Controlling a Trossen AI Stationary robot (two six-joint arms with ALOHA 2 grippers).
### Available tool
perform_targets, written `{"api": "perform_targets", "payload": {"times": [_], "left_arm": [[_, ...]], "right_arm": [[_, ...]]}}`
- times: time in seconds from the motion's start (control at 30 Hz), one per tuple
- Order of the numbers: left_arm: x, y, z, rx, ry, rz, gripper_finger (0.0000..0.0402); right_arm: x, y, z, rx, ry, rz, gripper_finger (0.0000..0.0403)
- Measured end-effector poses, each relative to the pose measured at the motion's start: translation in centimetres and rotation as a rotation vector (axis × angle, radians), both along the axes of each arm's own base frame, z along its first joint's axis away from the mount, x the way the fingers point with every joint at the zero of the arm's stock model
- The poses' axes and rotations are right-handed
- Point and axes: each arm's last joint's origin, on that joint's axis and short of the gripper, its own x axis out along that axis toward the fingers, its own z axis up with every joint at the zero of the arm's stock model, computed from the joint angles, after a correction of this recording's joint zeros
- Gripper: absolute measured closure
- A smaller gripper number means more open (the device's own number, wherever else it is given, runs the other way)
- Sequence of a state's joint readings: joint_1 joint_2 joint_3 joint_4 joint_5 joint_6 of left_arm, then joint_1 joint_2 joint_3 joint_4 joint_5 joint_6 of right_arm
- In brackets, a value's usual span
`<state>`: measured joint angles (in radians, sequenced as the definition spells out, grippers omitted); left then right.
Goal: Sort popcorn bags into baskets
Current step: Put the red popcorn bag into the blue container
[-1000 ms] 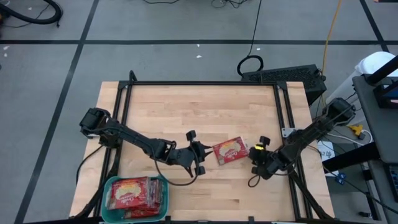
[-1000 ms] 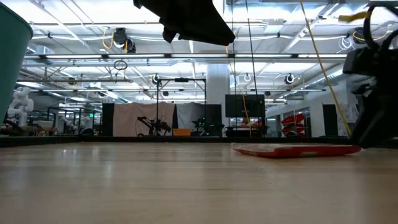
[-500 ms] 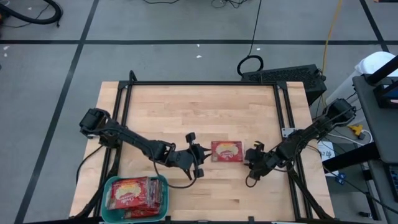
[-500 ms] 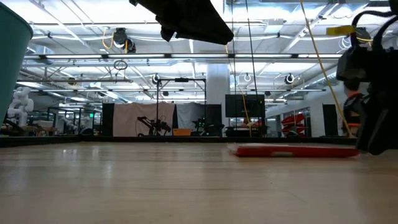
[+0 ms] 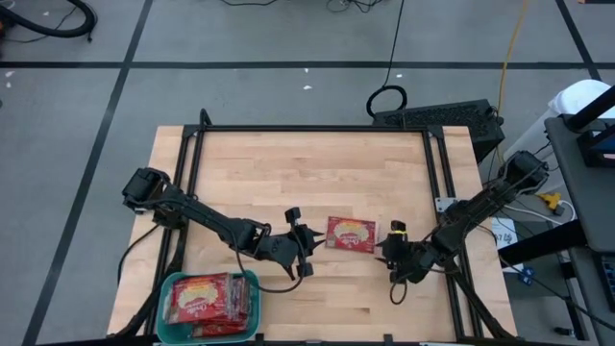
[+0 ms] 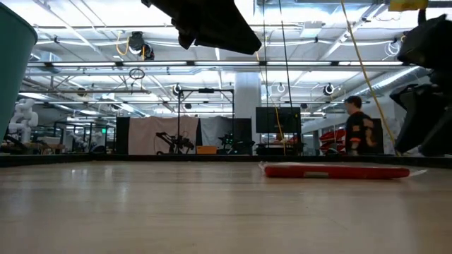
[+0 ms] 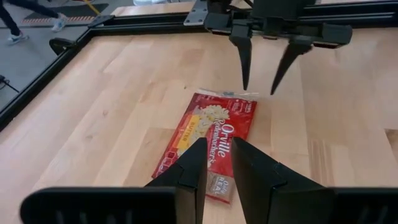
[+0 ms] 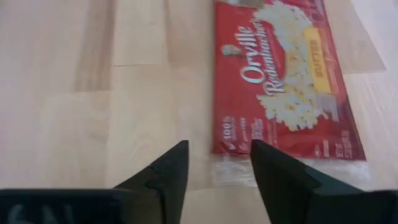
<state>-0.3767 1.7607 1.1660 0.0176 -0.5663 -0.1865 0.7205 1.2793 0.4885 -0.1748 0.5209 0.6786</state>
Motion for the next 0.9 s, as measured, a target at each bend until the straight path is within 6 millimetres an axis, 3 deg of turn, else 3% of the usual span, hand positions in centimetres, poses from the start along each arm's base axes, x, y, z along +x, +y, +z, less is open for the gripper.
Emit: {"api": "perform_targets", "payload": {"times": [0.2, 0.37, 0.5, 0.7, 0.9], "left_arm": [[0.0, 0.0, 0.0, 0.002, 0.001, -0.001, 0.0325], [0.2, 0.4, 0.0, 0.004, 0.001, 0.010, 0.0325], [0.2, 0.7, 0.0, 0.001, -0.001, 0.019, 0.0325], [0.3, 0.7, 0.0, -0.001, -0.003, 0.019, 0.0325], [0.7, 1.0, 0.1, 0.013, -0.027, 0.017, 0.0325]], "right_arm": [[-0.2, 0.3, -0.5, -0.048, -0.029, 0.035, 0.0169], [0.1, 0.2, -2.5, -0.122, -0.079, 0.084, 0.0168], [0.4, -0.1, -3.9, -0.209, -0.072, 0.043, 0.0220], [0.5, -0.3, -4.7, -0.304, -0.091, 0.011, 0.0373], [1.4, -0.4, -3.8, -0.256, -0.173, -0.017, 0.0396]]}}
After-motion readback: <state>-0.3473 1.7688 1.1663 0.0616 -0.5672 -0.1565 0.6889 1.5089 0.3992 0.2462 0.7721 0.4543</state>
